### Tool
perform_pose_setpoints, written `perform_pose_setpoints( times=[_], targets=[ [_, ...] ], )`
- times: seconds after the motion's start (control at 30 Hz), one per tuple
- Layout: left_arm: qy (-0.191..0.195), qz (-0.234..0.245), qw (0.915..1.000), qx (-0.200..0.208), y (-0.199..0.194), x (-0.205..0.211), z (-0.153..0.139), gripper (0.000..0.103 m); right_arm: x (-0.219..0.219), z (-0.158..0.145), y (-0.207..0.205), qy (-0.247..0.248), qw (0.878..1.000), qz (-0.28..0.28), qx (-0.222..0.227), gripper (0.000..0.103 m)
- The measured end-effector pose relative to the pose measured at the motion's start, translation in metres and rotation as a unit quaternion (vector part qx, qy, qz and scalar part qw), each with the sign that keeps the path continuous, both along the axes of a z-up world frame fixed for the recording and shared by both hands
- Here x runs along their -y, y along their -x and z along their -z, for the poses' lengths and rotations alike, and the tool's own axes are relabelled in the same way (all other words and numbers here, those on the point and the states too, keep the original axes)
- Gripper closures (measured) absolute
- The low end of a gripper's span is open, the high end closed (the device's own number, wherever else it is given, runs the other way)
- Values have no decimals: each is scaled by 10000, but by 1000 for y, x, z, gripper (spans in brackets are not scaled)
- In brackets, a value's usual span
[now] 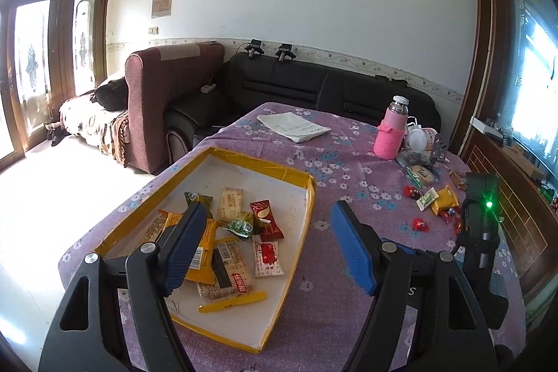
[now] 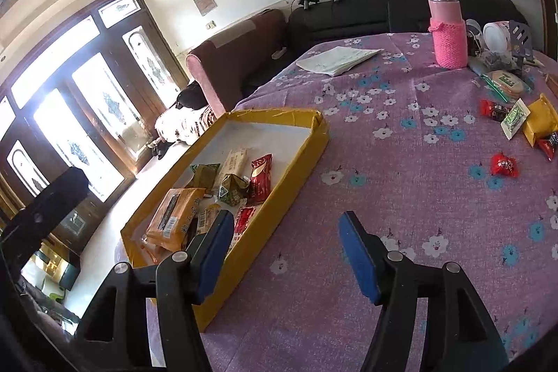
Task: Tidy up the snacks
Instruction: 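Lift both open grippers away from the tray, then move to the table and grasp the small red candy with the right gripper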
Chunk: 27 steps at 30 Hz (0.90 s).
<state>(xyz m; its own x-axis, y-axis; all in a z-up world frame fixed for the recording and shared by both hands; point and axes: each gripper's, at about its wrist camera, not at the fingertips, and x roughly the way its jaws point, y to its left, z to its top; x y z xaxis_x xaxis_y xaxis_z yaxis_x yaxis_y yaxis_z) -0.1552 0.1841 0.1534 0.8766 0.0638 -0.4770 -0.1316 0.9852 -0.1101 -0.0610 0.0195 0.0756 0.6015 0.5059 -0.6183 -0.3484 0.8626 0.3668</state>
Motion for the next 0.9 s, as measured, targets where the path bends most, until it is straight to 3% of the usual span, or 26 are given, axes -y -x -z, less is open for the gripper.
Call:
perform_pose_setpoints(
  times=[0.4,0.53,0.7,0.9],
  targets=[
    [-10,100,9999,67,0,8,1,29,20,7,-12,150,9997,182,-37,38],
    [57,322,9994,-148,-8,14,12,28,46,9,-16,287,9987,419,-16,38],
    [253,668,9968,-370,-18,26,28,28,114,-3,-22,190,9934,1132,68,38],
    [488,910,9918,-749,-33,37,49,28,227,-14,-45,127,9713,2375,47,37]
  ],
)
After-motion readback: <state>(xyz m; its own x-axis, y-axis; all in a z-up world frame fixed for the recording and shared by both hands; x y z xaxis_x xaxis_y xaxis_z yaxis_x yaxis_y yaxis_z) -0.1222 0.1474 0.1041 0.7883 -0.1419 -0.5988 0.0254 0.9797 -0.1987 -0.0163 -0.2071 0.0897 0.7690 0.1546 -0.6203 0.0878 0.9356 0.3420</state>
